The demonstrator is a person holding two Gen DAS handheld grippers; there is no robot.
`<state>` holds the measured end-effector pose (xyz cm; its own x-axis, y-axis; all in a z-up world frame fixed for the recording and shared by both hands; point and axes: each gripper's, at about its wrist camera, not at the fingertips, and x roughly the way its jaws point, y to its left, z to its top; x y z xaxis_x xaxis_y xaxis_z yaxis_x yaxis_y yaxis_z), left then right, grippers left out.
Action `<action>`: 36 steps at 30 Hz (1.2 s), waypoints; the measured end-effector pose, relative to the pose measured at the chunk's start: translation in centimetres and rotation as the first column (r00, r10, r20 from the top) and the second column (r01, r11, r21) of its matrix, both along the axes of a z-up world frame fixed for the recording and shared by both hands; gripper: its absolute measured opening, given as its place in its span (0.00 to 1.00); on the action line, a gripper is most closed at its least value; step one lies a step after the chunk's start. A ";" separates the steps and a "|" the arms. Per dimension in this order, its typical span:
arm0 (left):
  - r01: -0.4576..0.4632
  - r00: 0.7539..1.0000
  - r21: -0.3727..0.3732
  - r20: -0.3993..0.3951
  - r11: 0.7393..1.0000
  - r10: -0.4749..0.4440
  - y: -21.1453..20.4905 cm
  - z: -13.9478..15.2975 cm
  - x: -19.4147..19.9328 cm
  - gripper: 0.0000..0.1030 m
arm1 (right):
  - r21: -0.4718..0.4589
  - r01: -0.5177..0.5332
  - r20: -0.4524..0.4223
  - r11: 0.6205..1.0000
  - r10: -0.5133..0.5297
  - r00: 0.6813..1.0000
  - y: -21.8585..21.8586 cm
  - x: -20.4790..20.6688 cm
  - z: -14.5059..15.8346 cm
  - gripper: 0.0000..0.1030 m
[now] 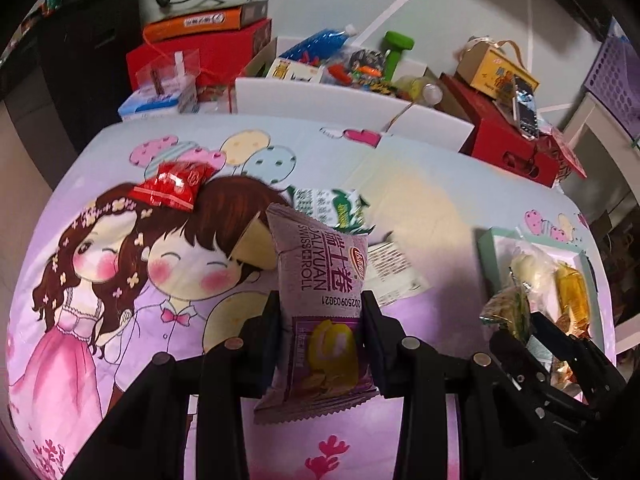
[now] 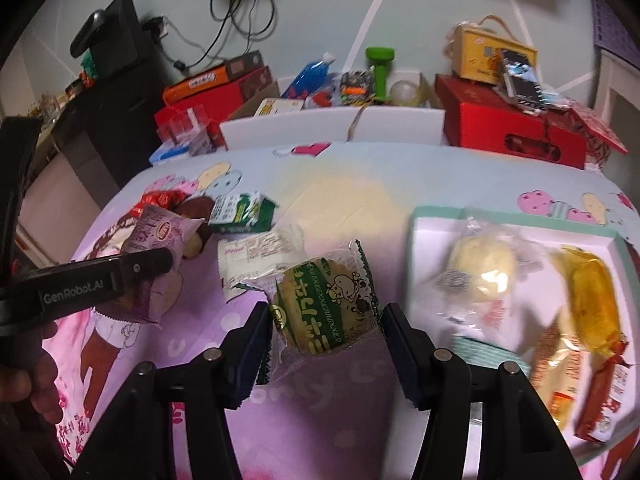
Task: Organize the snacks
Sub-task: 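Carry the pink bag and green cake pack over the white tray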
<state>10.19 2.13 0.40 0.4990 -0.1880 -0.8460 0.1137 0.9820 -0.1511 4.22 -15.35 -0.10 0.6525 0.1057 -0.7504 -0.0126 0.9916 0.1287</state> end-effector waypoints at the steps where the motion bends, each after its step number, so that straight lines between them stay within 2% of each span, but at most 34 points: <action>1: 0.005 1.000 0.002 0.008 1.000 -0.005 -0.2 0.2 0.0 0.38 | -0.002 0.011 0.002 1.000 -0.011 1.000 -0.3 -0.1 0.2 0.59; 11: 0.111 0.990 0.017 0.091 0.994 -0.112 -4.8 3.1 -1.1 0.38 | -0.044 0.135 0.005 0.990 -0.135 0.991 -4.2 -1.3 1.8 0.59; 18: 0.204 0.973 0.006 0.104 0.979 -0.204 -8.7 3.6 -2.1 0.38 | -0.051 0.222 0.026 0.974 -0.221 0.975 -7.8 -2.7 3.0 0.59; 26: 0.311 0.942 0.014 0.124 0.950 -0.311 -13.5 3.7 -3.5 0.38 | -0.026 0.341 0.031 0.940 -0.340 0.940 -12.9 -4.9 3.4 0.59; 36: 0.417 0.902 0.012 0.121 0.909 -0.415 -18.6 2.8 -4.7 0.38 | 0.016 0.483 0.012 0.876 -0.483 0.876 -19.1 -7.9 3.0 0.59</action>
<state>5.48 -16.47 3.19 0.4690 -0.4112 -0.7816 0.5293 0.8393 -0.1240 -3.73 -34.44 2.87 0.6359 -0.2160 -0.7409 0.4653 0.8733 0.1447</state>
